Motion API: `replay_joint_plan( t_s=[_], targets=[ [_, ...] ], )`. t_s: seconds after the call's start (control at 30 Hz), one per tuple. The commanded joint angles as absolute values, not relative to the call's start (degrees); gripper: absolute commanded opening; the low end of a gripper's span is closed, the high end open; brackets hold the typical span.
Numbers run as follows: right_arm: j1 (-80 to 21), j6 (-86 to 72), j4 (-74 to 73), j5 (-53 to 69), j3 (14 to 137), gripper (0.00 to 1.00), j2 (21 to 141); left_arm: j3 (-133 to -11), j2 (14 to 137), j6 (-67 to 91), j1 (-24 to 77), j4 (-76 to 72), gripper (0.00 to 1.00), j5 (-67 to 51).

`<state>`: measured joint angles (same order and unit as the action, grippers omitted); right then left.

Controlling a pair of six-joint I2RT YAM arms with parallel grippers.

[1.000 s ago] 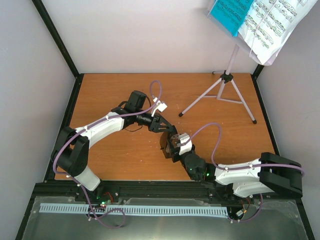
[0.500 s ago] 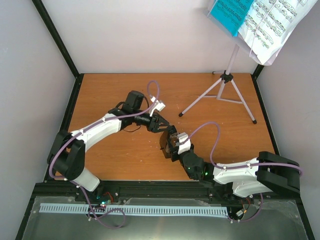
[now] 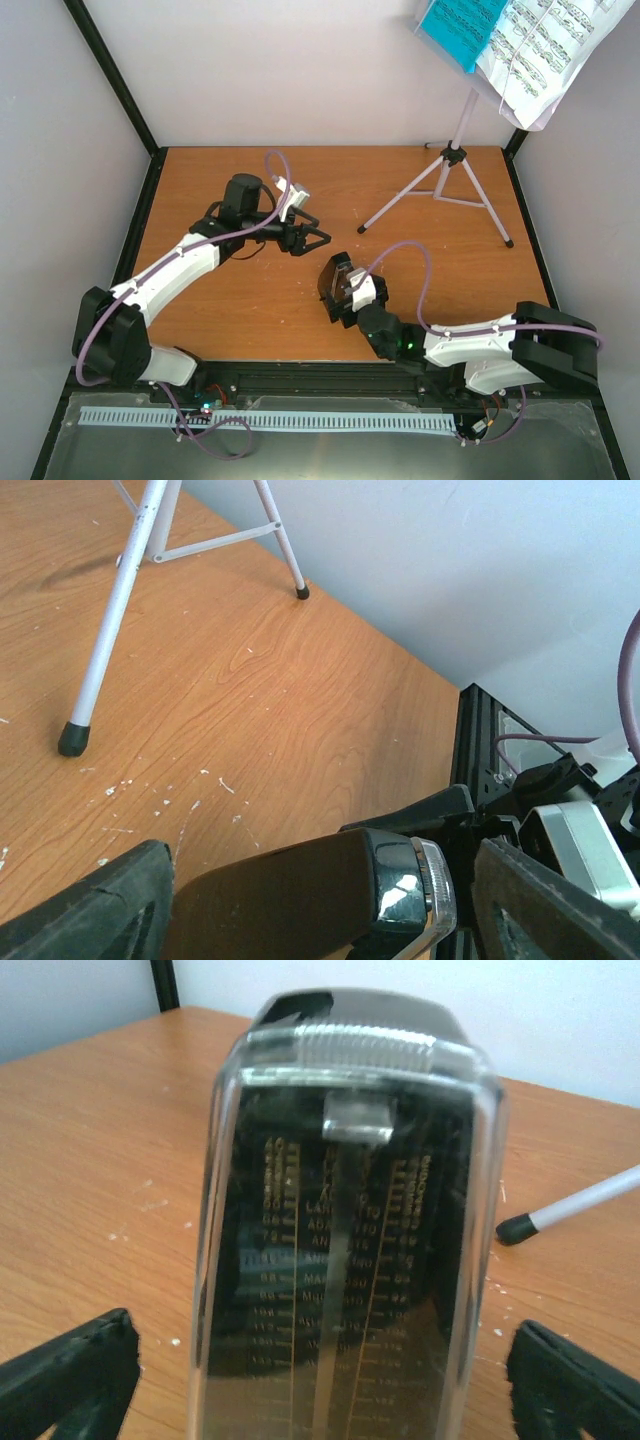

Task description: Pack up the instrument practice props

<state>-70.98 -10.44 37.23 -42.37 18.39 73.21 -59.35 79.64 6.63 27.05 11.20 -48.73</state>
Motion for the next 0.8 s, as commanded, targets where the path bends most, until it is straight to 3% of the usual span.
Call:
replay_joint_plan(
  t_s=[0.0, 0.2, 0.4, 0.6, 0.77],
  targets=[
    [-70.9, -10.4, 30.1, -43.2, 20.0, 1.00, 70.1, -59.0, 77.4, 4.4, 27.0, 10.0, 0.85, -47.4],
    [-70.9, -9.4, 14.5, -37.7, 20.5, 1.00, 54.0, -57.7, 74.1, 0.3, 27.2, 9.7, 0.99, -48.7],
    [-66.4, -8.1, 4.9, -24.0, 23.3, 1.00, 35.9, -56.8, 71.8, -6.2, 35.0, 12.1, 1.00, -38.2],
    [-45.9, -13.0, -3.1, -11.3, 29.8, 1.00, 38.4, -58.1, 75.5, -7.4, 40.0, 14.7, 1.00, -35.6],
    [-38.5, -15.3, -3.5, -8.9, 29.7, 1.00, 40.2, -57.9, 77.6, -8.0, 43.8, 15.7, 1.00, -30.4]
  ],
)
